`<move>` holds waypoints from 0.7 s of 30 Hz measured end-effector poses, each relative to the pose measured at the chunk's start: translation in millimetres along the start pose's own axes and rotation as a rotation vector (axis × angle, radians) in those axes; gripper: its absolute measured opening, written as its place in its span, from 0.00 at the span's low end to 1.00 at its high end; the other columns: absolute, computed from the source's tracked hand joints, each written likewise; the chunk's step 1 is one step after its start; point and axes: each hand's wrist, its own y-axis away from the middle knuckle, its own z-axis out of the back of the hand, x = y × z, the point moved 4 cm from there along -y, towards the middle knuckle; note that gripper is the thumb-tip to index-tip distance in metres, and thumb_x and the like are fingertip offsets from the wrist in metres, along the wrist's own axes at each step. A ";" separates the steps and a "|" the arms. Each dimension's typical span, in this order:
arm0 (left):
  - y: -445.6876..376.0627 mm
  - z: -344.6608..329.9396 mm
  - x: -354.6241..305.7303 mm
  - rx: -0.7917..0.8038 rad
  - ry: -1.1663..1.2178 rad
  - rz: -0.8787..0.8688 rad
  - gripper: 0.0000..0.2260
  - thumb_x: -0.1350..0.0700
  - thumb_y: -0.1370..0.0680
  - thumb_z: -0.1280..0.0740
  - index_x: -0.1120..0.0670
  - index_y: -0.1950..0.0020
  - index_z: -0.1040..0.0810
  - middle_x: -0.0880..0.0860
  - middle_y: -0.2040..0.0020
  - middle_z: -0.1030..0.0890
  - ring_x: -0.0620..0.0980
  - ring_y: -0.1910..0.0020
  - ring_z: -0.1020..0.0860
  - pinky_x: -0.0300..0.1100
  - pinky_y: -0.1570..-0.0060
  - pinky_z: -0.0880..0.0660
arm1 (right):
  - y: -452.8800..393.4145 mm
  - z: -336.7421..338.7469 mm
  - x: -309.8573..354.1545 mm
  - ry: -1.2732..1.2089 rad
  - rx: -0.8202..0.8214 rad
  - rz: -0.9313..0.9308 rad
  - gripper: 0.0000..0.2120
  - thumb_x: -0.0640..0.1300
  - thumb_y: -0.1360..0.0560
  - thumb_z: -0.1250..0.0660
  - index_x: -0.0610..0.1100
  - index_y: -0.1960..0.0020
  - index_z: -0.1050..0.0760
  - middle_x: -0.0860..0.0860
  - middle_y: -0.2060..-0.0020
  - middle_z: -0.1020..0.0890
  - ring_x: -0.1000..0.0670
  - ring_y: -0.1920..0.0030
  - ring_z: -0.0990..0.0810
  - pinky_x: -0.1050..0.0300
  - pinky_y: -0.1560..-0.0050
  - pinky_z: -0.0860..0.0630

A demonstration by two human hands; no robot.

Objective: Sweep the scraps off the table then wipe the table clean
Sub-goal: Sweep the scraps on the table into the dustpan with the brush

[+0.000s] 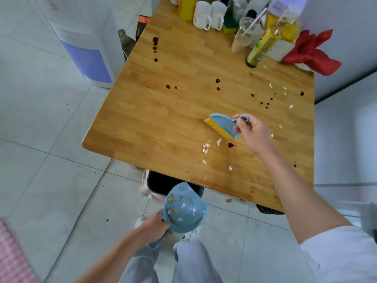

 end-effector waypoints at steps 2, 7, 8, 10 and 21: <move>-7.2 -12.8 -1.5 0.006 0.046 0.016 0.09 0.58 0.26 0.38 0.49 0.51 0.20 0.46 0.59 0.15 0.40 0.58 0.19 0.33 0.59 0.24 | -5.9 -4.3 -3.5 -0.011 0.019 0.007 0.09 0.48 0.19 0.38 0.53 0.46 0.19 0.54 0.60 0.14 0.58 0.57 0.16 0.65 0.55 0.23; -21.6 -49.6 3.3 0.015 0.146 0.097 0.08 0.58 0.30 0.37 0.51 0.58 0.19 0.46 0.67 0.16 0.40 0.66 0.20 0.35 0.64 0.24 | -15.7 -19.1 -16.8 -0.014 0.123 0.004 0.10 0.47 0.17 0.39 0.51 0.43 0.19 0.54 0.59 0.15 0.59 0.56 0.16 0.69 0.57 0.23; -23.8 -57.2 5.0 0.032 0.178 0.105 0.08 0.59 0.30 0.36 0.52 0.57 0.18 0.47 0.65 0.15 0.41 0.65 0.19 0.35 0.63 0.23 | -15.3 -21.8 -18.8 -0.006 0.149 0.010 0.10 0.47 0.17 0.39 0.51 0.44 0.19 0.54 0.59 0.15 0.60 0.57 0.16 0.68 0.56 0.23; -26.7 -71.0 4.4 0.050 0.232 0.120 0.08 0.61 0.28 0.36 0.54 0.57 0.17 0.47 0.64 0.15 0.40 0.65 0.18 0.33 0.64 0.24 | -11.8 -22.5 -22.4 0.029 0.197 0.036 0.10 0.47 0.17 0.39 0.52 0.44 0.19 0.55 0.60 0.15 0.63 0.60 0.18 0.71 0.60 0.26; -53.7 -95.2 -36.2 -0.006 0.503 0.075 0.11 0.69 0.24 0.42 0.61 0.55 0.21 0.55 0.64 0.18 0.48 0.64 0.21 0.40 0.60 0.27 | 39.9 -23.2 -41.6 0.094 0.376 0.086 0.10 0.47 0.18 0.38 0.54 0.45 0.18 0.57 0.63 0.15 0.64 0.66 0.19 0.72 0.71 0.31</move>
